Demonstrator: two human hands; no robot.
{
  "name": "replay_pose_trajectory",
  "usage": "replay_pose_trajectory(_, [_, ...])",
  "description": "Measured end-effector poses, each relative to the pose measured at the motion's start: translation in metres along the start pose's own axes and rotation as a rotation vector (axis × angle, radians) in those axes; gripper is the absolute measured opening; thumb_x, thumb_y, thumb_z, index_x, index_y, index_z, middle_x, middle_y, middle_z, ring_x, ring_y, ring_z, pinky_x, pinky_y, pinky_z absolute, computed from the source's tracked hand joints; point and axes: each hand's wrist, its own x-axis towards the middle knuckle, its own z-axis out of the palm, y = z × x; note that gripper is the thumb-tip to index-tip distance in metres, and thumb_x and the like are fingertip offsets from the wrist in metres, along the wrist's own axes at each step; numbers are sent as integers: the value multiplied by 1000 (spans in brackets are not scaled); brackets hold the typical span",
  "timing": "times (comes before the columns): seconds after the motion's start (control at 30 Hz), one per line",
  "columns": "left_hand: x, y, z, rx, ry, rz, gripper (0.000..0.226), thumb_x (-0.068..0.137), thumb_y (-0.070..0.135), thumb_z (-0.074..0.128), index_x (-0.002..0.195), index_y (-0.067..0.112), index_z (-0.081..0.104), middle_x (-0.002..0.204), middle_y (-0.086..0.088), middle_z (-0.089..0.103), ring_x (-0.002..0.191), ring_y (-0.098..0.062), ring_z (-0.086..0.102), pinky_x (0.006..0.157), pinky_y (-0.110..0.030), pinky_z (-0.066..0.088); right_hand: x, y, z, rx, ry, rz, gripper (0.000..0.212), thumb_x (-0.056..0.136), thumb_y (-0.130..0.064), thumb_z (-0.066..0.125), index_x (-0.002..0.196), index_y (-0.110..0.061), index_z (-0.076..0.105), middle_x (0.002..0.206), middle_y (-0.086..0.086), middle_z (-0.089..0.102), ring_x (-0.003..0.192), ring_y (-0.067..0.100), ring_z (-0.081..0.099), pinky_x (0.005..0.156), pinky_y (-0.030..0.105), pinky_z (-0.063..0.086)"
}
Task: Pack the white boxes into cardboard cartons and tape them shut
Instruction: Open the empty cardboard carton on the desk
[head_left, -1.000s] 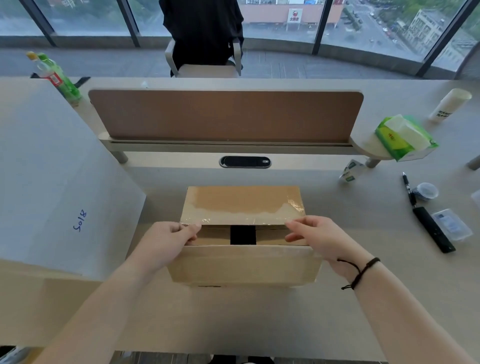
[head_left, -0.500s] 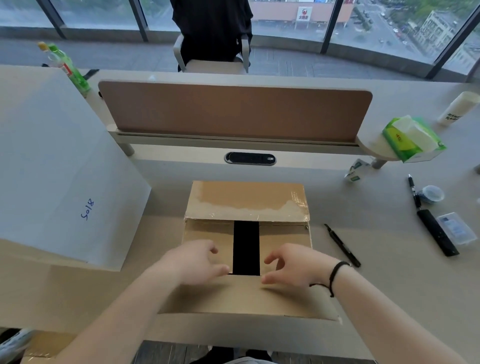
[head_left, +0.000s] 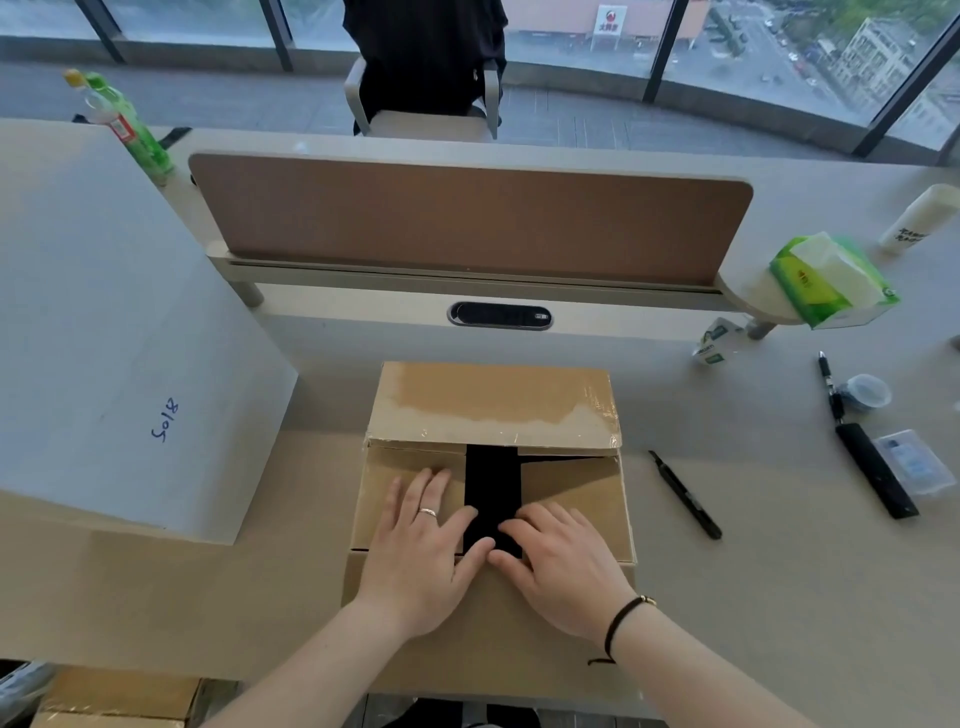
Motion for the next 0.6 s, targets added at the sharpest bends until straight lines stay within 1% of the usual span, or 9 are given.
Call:
replay_pose_trajectory(0.07, [3,0,-2,-8,13,21,59,103,62,16,129,36,63,159,-11,38,152,-30,22,121,-48,4,14,2,-8,11,-32,-7,59,101,-64,24,141,-31,52,144,-7,51,133,17,44,109,37,35])
replay_pose_trajectory(0.13, [7,1,-5,-28,29,29,54,101,59,21,131,36,60,163,-12,29,155,-29,14,122,-47,-1,30,4,-18,-5,-9,-10,58,101,-62,27,148,-31,45,154,-5,43,143,18,34,117,37,26])
replay_pose_trajectory(0.17, [9,1,-7,-31,35,29,53,99,59,24,131,35,59,164,-13,27,155,-30,11,121,-46,-2,37,5,-24,-16,22,-7,57,102,-59,31,149,-30,43,155,-5,41,144,18,34,118,37,25])
replay_pose_trajectory(0.23, [13,2,-12,-20,34,24,55,97,59,26,135,33,56,165,-14,25,156,-30,9,122,-47,-2,48,6,-33,-37,101,-11,53,102,-51,40,149,-26,45,152,-3,47,140,19,41,117,37,28])
replay_pose_trajectory(0.33, [19,3,-15,-12,-39,11,56,98,61,27,146,36,43,168,-9,14,156,-30,1,125,-50,-4,57,8,-46,-73,274,-56,48,96,-39,55,140,-21,55,141,-1,57,125,22,54,103,37,44])
replay_pose_trajectory(0.4, [20,3,-18,-10,-68,13,56,98,61,27,148,37,38,169,-6,8,156,-30,-1,125,-51,-4,66,11,-58,-44,414,-71,47,90,-34,62,135,-19,59,137,1,59,119,23,57,96,38,48])
replay_pose_trajectory(0.43, [20,3,-18,-18,-86,17,56,99,61,27,148,37,37,169,-6,5,156,-29,-4,125,-51,-5,73,13,-65,-26,461,-72,49,89,-32,64,136,-18,58,138,2,58,120,24,56,97,39,47])
replay_pose_trajectory(0.5, [21,3,-19,-41,-101,27,56,99,60,28,149,36,38,170,-5,0,155,-26,-12,125,-51,-7,90,16,-83,-19,504,-55,54,91,-34,63,142,-18,51,147,3,51,131,23,50,107,42,43])
replay_pose_trajectory(0.6, [23,2,-21,-48,-109,29,56,98,60,28,147,36,41,170,-5,-5,154,-23,-20,125,-51,-8,120,24,-107,-53,441,29,65,95,-41,57,153,-21,35,160,3,35,147,24,32,119,45,30])
